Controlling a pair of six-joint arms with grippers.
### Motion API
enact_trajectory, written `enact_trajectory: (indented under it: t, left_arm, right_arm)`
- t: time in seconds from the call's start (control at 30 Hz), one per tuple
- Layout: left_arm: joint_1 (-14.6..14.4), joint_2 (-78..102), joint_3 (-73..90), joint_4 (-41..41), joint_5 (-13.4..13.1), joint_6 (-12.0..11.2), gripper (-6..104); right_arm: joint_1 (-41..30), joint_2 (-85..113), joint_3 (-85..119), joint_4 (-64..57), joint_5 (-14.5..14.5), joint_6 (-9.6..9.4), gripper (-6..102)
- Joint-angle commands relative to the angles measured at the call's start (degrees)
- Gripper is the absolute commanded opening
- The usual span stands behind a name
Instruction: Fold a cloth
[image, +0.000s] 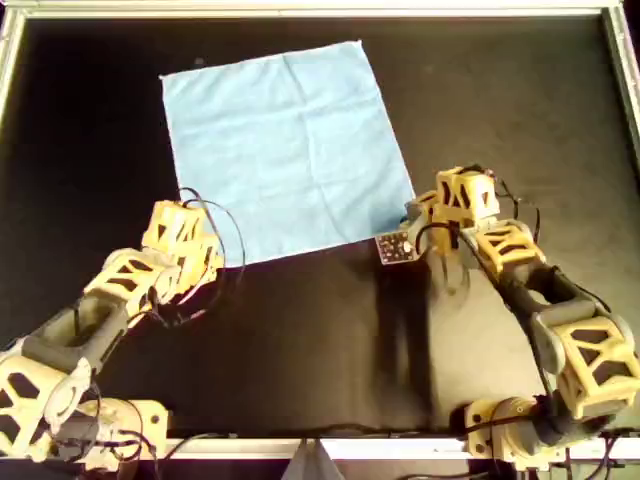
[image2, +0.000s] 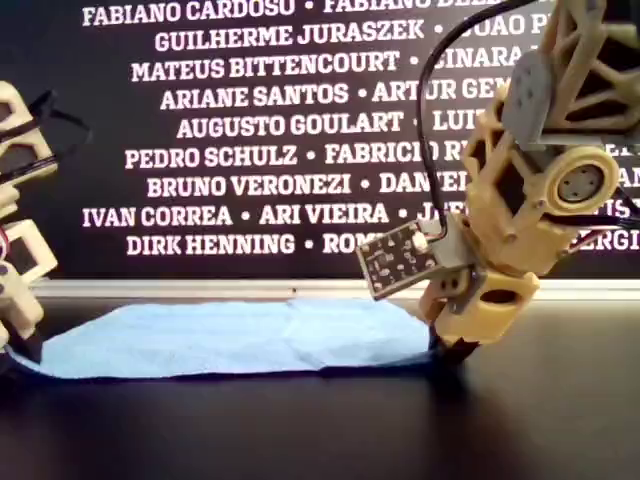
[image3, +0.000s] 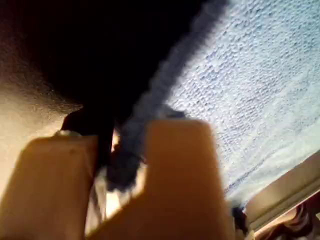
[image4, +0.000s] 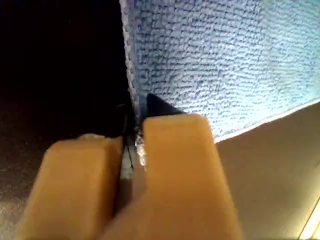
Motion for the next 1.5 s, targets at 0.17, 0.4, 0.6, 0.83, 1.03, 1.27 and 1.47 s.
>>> enact_trajectory:
  t: [0.17,0.4,0.6,0.83,1.03,1.27,1.47]
  left_arm:
    - [-0.8,1.0,-0.5,-0.4,0.4,-0.3,5]
    - [-1.0,0.4,-0.3,-0.2,0.1,-0.3,2]
    - [-1.2,1.0,-0.1,-0.2,0.1,0.4,-1]
    - [-0.6,1.1,-0.2,0.0,-0.7,0.6,-1]
    - [-0.7,5.7,1.0,0.8,-0.7,0.7,-1]
    - [-1.5,9.6,4.0,0.8,0.3,0.7,-1]
    - [-1.6,9.7,5.9,0.8,0.4,0.7,-1]
  right_arm:
    - [-0.1,1.0,-3.7,-2.9,-0.7,0.35,1]
    - [-0.1,1.0,-3.5,-2.9,-0.7,0.35,1]
    - [-0.1,1.1,-3.2,-2.9,-0.7,0.35,1]
    - [-0.5,2.8,-1.8,-1.8,-0.7,0.35,1]
    - [-0.5,5.6,3.3,-1.8,-0.7,0.35,1]
    - [-0.1,20.3,18.2,-1.8,-0.7,0.35,1]
    - [-0.7,31.2,28.8,-1.8,-0.7,0.35,1]
